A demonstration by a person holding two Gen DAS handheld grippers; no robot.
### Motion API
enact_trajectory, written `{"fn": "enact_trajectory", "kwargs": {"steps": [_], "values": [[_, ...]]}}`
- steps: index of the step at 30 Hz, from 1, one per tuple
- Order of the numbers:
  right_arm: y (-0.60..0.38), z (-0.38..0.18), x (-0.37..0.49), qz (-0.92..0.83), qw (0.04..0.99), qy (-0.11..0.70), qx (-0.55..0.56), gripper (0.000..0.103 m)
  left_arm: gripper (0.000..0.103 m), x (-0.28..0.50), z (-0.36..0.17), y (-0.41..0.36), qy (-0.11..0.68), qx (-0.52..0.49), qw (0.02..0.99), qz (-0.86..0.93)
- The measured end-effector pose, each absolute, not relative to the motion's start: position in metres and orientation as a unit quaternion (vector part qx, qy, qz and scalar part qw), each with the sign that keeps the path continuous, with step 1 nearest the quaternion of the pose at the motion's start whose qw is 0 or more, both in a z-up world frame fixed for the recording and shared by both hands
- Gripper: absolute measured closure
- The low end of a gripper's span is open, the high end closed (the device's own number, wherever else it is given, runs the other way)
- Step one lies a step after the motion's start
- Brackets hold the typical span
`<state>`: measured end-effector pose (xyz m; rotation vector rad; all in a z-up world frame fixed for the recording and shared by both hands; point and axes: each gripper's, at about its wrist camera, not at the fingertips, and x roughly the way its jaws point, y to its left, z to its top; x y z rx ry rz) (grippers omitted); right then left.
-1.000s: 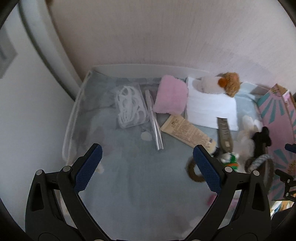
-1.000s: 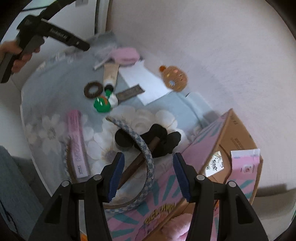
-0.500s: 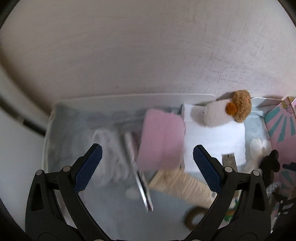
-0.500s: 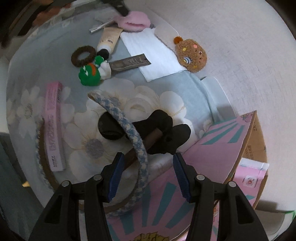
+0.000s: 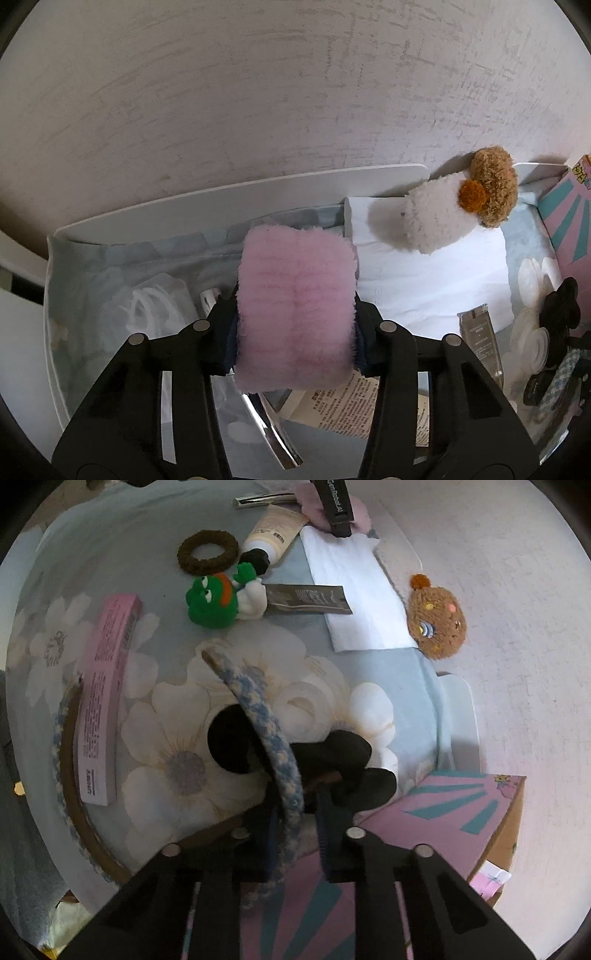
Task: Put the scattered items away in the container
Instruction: 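Grasp the pink fluffy earmuff headband with the left gripper while the right grips its band, then lift the headband with both grippers and release it into the cardboard box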
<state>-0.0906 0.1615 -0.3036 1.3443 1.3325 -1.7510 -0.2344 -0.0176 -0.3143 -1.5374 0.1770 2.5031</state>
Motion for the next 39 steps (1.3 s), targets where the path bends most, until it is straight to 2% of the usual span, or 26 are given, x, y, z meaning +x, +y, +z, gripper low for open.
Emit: {"fn": "enact_trajectory", "kwargs": {"steps": [11,18,25,32,39], "values": [[0.162,-0.281,-0.068,-0.709,0.247,0.490,0.443,0.093,0.062,-0.204,-0.292,-0.018,0.049,-0.497,0.095,0.861],[0.169,-0.235,-0.054,-0.743,0.218,0.486,0.404,0.094,0.062,-0.161,-0.239,-0.031,0.027,-0.469,0.087,0.879],[0.179,-0.185,-0.039,-0.794,0.165,0.465,0.356,0.094,0.062,-0.151,-0.185,-0.053,0.007,-0.442,0.077,0.894],[0.210,-0.133,-0.028,-0.838,0.111,0.408,0.345,0.094,0.062,-0.127,-0.125,-0.031,0.024,-0.412,0.102,0.905],[0.262,-0.088,-0.005,-0.861,0.045,0.382,0.331,0.094,0.062,-0.121,-0.074,0.050,0.058,-0.376,0.191,0.905]]}}
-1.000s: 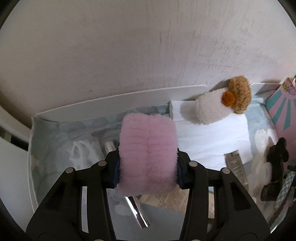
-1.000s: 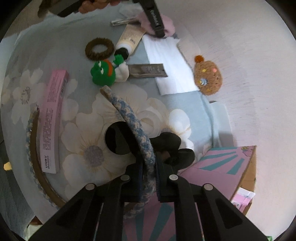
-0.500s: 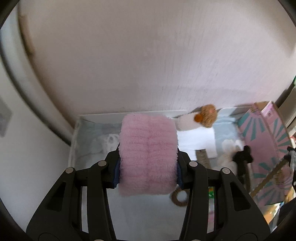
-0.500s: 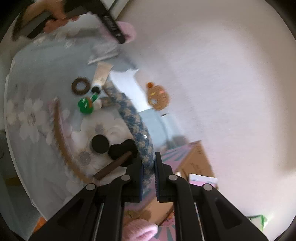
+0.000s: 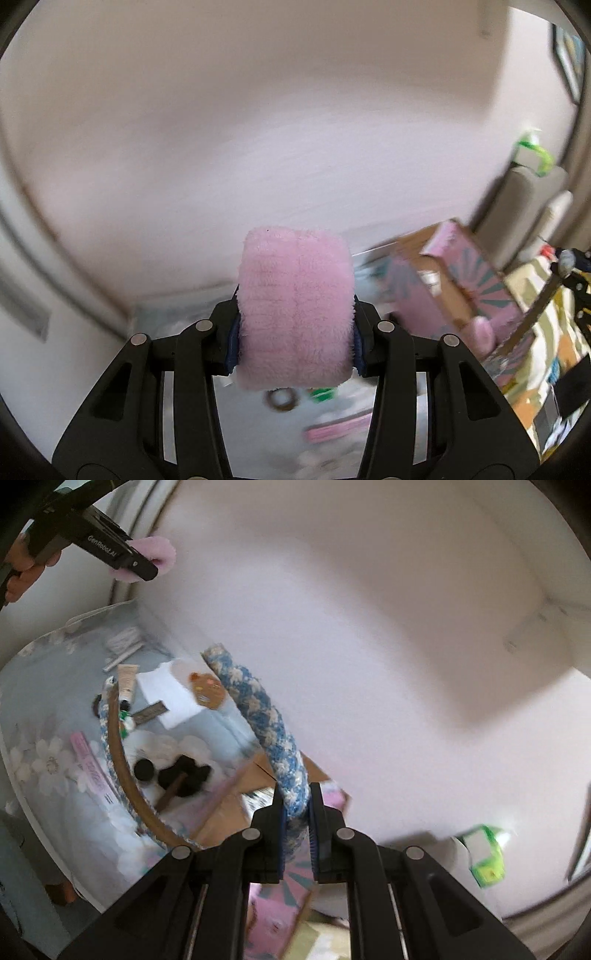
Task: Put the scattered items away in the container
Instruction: 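Lift the headband with both grippers and release it into the cardboard box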
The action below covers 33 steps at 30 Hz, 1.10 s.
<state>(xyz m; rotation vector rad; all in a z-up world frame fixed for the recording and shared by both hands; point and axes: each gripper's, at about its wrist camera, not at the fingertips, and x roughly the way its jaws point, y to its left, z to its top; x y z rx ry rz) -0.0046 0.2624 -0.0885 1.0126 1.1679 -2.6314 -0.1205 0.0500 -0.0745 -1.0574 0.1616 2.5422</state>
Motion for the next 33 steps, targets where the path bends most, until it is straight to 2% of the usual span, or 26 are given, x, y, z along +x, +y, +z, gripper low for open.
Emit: {"fn": "enact_trajectory", "kwargs": {"steps": [4,9,15,21,22,23,24,25,26,27,28,30,33], "values": [[0.288,-0.087,0.003,-0.850,0.034,0.404,0.337,0.094,0.062,-0.123,-0.064,0.112,0.065,-0.374,0.250,0.891],[0.313,-0.107,0.002,-0.829,0.055,0.434,0.349,0.094,0.062,-0.128,-0.084,0.205,0.073,-0.394,0.315,0.860],[0.342,-0.138,-0.006,-0.825,0.100,0.423,0.360,0.094,0.062,-0.130,-0.119,0.274,0.093,-0.423,0.328,0.839],[0.357,-0.161,-0.018,-0.830,0.144,0.399,0.362,0.094,0.059,-0.142,-0.156,0.295,0.099,-0.448,0.306,0.834],[0.359,-0.166,-0.021,-0.831,0.151,0.396,0.361,0.094,0.055,-0.147,-0.162,0.300,0.097,-0.452,0.298,0.835],[0.360,-0.171,-0.024,-0.830,0.158,0.392,0.364,0.094,0.039,-0.151,-0.168,0.301,0.092,-0.460,0.292,0.833],[0.360,-0.177,-0.028,-0.827,0.166,0.389,0.370,0.094,0.016,-0.155,-0.173,0.301,0.089,-0.468,0.285,0.832],[0.361,-0.184,-0.031,-0.827,0.165,0.393,0.367,0.093,0.009,-0.158,-0.176,0.301,0.085,-0.471,0.277,0.833],[0.361,-0.192,-0.033,-0.828,0.160,0.398,0.362,0.090,0.007,-0.161,-0.178,0.300,0.080,-0.470,0.271,0.836],[0.361,-0.198,-0.035,-0.828,0.157,0.400,0.359,0.078,0.007,-0.163,-0.178,0.297,0.073,-0.468,0.272,0.837],[0.362,-0.204,-0.037,-0.831,0.159,0.396,0.357,0.061,0.007,-0.164,-0.178,0.296,0.071,-0.469,0.271,0.838],[0.363,-0.207,-0.037,-0.840,0.161,0.381,0.352,0.043,0.007,-0.167,-0.178,0.292,0.070,-0.471,0.260,0.840],[0.365,-0.204,-0.035,-0.853,0.159,0.352,0.351,0.041,0.007,-0.167,-0.169,0.277,0.059,-0.469,0.255,0.844]]}}
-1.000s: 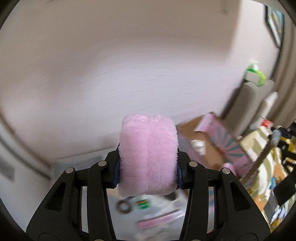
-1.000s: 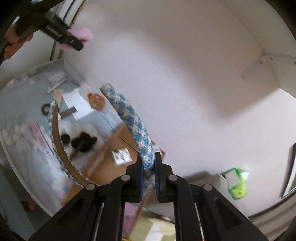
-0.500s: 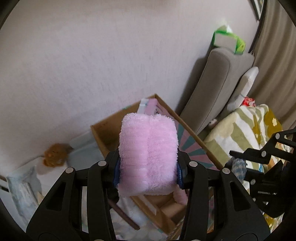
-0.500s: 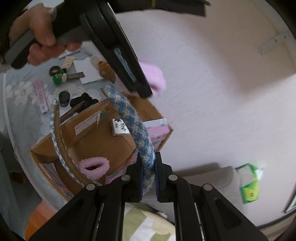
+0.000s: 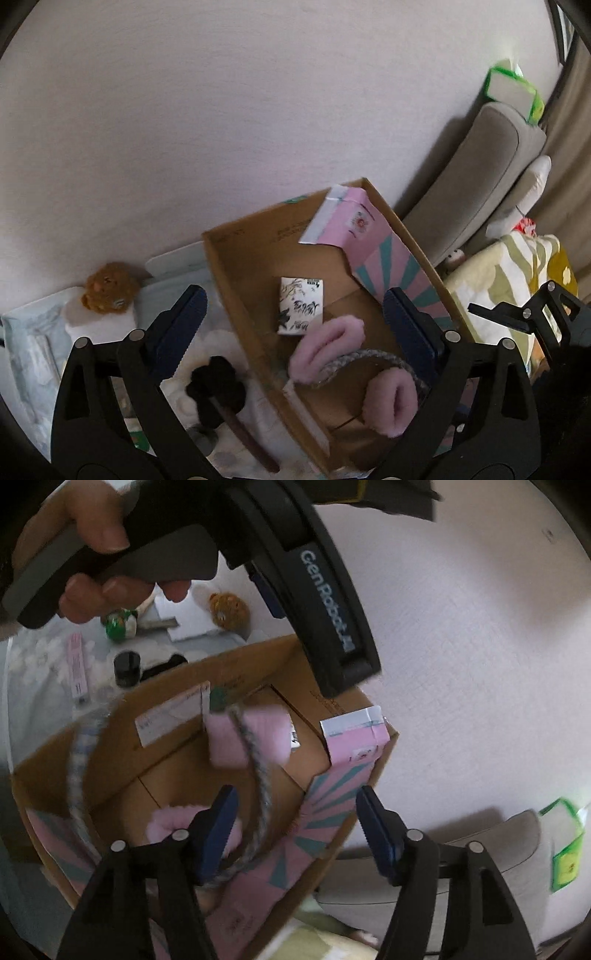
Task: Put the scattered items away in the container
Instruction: 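Lift the headband with both grippers and release it into the cardboard box, then grasp the pink lotion box with the left gripper while the right grasps the black headband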
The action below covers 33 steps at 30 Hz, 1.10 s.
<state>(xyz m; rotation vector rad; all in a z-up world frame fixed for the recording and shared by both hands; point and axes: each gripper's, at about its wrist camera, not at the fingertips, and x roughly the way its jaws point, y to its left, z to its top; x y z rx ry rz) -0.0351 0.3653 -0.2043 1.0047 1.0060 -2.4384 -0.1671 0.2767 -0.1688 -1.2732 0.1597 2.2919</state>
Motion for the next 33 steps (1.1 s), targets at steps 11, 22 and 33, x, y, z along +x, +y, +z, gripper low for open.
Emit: {"fn": "enact_trajectory", "kwargs": {"steps": [11,22,33], "values": [[0.359,-0.157,-0.028,-0.894,0.132,0.261,0.340,0.041,0.006,-0.152,-0.106,0.160,0.022,-0.439,0.201,0.875],[0.274,-0.108,0.000,-0.916,0.160,0.177,0.321,0.031,0.004,-0.100,-0.106,0.025,0.023,-0.460,0.118,0.880],[0.209,-0.187,-0.011,-0.896,0.140,0.077,0.415,0.031,0.004,-0.036,-0.200,0.039,0.103,-0.455,0.256,0.846]]}}
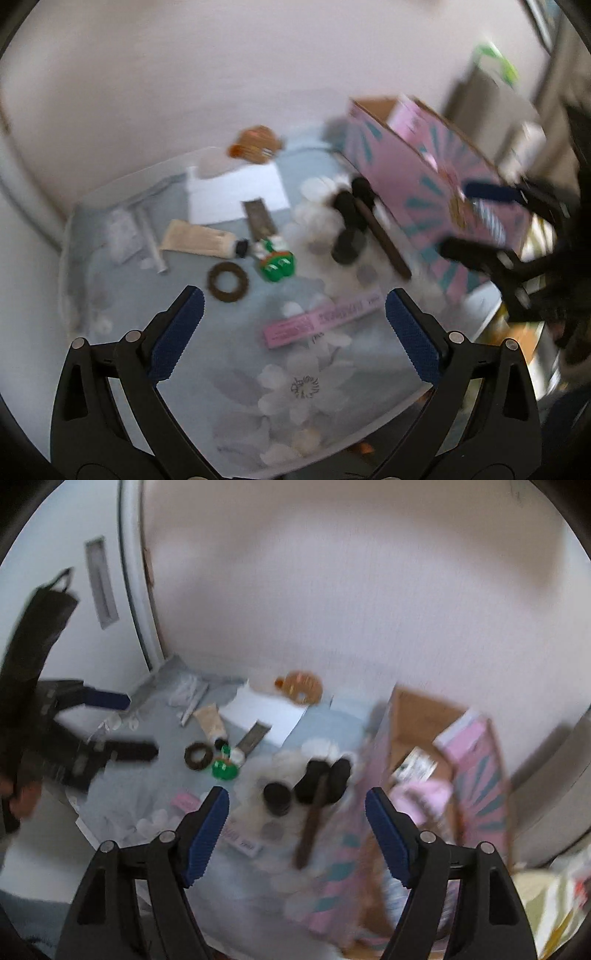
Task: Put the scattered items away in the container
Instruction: 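Grasp the pink lotion box with the left gripper while the right grasps the black headband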
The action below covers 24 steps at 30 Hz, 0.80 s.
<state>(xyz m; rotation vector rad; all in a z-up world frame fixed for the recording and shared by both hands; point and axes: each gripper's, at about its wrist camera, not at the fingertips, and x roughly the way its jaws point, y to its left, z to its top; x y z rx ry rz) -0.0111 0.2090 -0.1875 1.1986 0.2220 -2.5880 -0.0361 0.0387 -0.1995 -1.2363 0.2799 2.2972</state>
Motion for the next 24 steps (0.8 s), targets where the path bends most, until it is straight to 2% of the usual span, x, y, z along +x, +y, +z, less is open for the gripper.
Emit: {"fn": "enact_trajectory", "kwargs": {"steps": [4,7,12,20,24], "values": [[0.205,-0.225,-0.029,-0.887,0.101,0.061,0.447,0.031,0.006,-0.029,-0.226,0.054,0.151,-0.436,0.287,0.840],[0.206,-0.243,-0.037,-0.882,0.082,0.047,0.462,0.030,0.014,-0.031,-0.242,0.064,0.169,-0.429,0.307,0.832],[0.183,-0.258,-0.048,-0.888,0.043,0.105,0.446,0.030,0.014,-0.035,-0.257,0.072,0.184,-0.418,0.336,0.824],[0.168,-0.265,-0.058,-0.889,0.032,0.137,0.436,0.031,0.014,-0.039,-0.268,0.077,0.209,-0.418,0.359,0.808],[0.166,-0.278,-0.065,-0.881,0.032,0.122,0.455,0.041,0.014,-0.039,-0.272,0.080,0.214,-0.418,0.369,0.802]]}}
